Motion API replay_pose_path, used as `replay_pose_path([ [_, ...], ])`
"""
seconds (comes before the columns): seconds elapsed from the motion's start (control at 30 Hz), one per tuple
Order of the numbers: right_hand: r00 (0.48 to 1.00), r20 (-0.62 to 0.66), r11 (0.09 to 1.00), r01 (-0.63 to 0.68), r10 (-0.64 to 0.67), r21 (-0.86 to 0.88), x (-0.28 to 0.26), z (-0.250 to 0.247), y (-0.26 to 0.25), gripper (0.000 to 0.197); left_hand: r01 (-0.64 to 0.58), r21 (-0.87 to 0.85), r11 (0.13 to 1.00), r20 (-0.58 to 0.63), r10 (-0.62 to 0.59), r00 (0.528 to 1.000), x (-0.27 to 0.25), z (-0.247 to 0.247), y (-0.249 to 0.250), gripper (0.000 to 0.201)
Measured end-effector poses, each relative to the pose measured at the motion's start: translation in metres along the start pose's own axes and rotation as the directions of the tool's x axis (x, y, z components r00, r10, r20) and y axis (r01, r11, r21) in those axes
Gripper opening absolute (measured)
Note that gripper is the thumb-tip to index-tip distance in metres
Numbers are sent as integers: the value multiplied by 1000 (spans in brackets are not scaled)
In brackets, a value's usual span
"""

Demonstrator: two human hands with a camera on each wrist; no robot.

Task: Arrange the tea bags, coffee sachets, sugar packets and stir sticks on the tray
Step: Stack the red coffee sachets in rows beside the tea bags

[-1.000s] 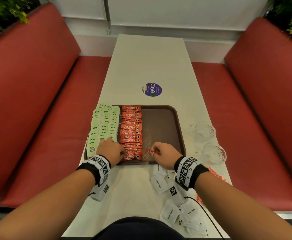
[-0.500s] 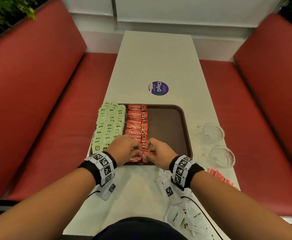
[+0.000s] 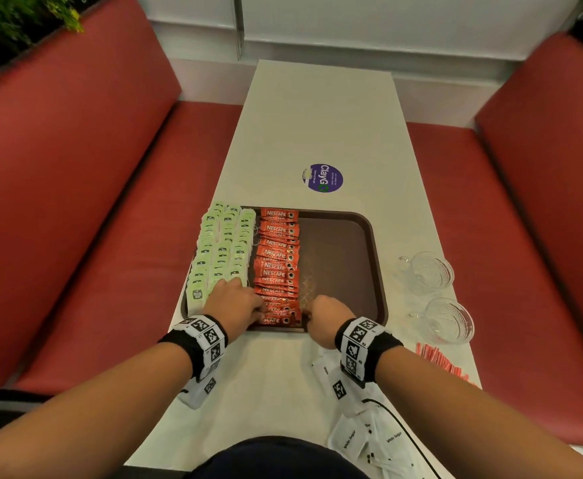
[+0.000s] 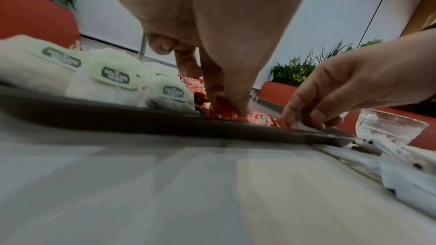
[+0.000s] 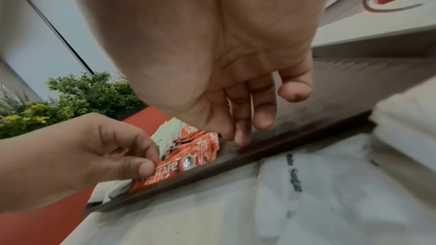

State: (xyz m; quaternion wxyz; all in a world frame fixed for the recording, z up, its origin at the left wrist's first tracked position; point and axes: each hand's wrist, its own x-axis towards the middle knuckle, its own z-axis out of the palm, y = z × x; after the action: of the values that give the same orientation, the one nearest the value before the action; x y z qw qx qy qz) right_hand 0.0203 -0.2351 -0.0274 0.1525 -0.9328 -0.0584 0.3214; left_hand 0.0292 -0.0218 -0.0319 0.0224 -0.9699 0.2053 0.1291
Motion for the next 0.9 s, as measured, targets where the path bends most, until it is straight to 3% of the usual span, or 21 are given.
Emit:
replay_pose_path([
  [0.17, 1000, 11, 999, 25, -25, -24, 4, 2, -6, 17, 21, 15, 1000, -11, -21, 1000, 1, 2, -1, 30],
  [0.37, 1000, -17, 999, 4, -5, -45, 5, -3, -9, 18, 167, -108, 980, -125, -180, 976, 5, 1, -7, 35],
  [0.5, 998, -60, 1000, -10, 10, 2, 17, -7, -12, 32, 194, -207, 959, -142, -226, 964, 14, -3, -10, 33],
  [0.67, 999, -39, 998, 27, -25, 51, 34, -9, -17, 33, 256, -183, 949, -76, -273, 959, 28, -7, -6, 37],
  [0.77, 999, -33, 997, 7, -4, 80, 37, -12, -20, 31, 271, -144, 952, -81, -284, 955, 34, -6, -4, 37],
  [0.9, 992, -94, 989, -69, 82, 132, 46, -17, -18, 24, 326, -234, 916, -125, -360, 924, 44, -10, -11, 31],
])
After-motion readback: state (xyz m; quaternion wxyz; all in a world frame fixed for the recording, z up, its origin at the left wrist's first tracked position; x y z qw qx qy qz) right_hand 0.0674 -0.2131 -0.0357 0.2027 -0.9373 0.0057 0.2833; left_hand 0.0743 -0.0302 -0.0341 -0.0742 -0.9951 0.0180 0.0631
